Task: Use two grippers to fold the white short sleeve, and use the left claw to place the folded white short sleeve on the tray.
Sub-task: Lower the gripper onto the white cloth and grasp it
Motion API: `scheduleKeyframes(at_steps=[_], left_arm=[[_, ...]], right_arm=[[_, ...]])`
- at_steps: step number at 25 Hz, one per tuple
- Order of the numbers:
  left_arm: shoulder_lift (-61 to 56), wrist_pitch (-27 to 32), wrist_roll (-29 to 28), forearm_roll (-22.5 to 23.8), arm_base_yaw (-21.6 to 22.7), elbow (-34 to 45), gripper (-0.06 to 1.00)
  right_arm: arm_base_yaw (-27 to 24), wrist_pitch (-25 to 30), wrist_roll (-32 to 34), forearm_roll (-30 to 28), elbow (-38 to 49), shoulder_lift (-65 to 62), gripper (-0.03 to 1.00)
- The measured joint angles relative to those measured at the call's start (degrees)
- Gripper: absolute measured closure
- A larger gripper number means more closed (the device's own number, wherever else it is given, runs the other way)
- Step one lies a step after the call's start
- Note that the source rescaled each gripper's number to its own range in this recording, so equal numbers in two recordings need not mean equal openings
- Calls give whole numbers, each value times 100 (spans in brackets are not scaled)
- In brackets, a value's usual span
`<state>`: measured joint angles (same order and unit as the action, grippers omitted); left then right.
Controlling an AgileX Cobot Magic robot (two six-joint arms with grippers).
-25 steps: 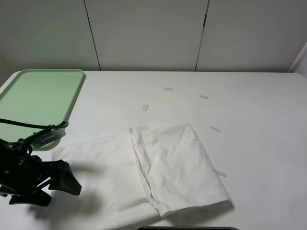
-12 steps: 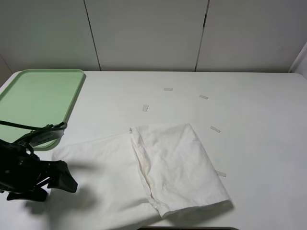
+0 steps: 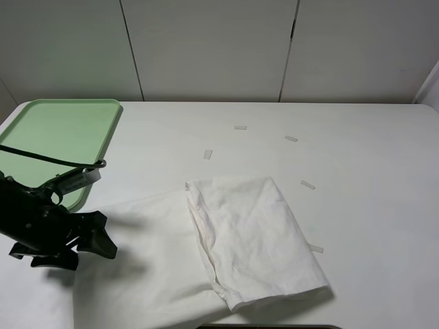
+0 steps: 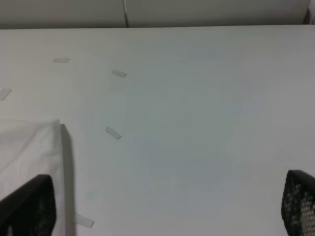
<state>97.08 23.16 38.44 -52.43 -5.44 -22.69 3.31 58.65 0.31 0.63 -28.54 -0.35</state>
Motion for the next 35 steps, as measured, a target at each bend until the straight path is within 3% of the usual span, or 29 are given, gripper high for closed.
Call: scheduleKeyframes(at_steps=[1, 8, 12, 17, 24, 35], left_arm=[[0, 0, 0, 0, 0, 0, 18], [170, -506, -11, 135, 0, -283, 69], [183, -532, 2, 201, 0, -607, 91], [187, -526, 9, 373, 0, -1005, 93], [187, 66, -134, 1114, 0, -1828, 93], [189, 917, 37, 1021, -311, -2472, 93]], right_arm=[[0, 0, 0, 0, 0, 0, -3], [0, 0, 0, 0, 0, 0, -3], [0, 0, 0, -5, 0, 0, -3], [0, 0, 0, -11, 0, 0, -3], [0, 0, 0, -17, 0, 0, -3], [0, 0, 0, -17, 0, 0, -3]])
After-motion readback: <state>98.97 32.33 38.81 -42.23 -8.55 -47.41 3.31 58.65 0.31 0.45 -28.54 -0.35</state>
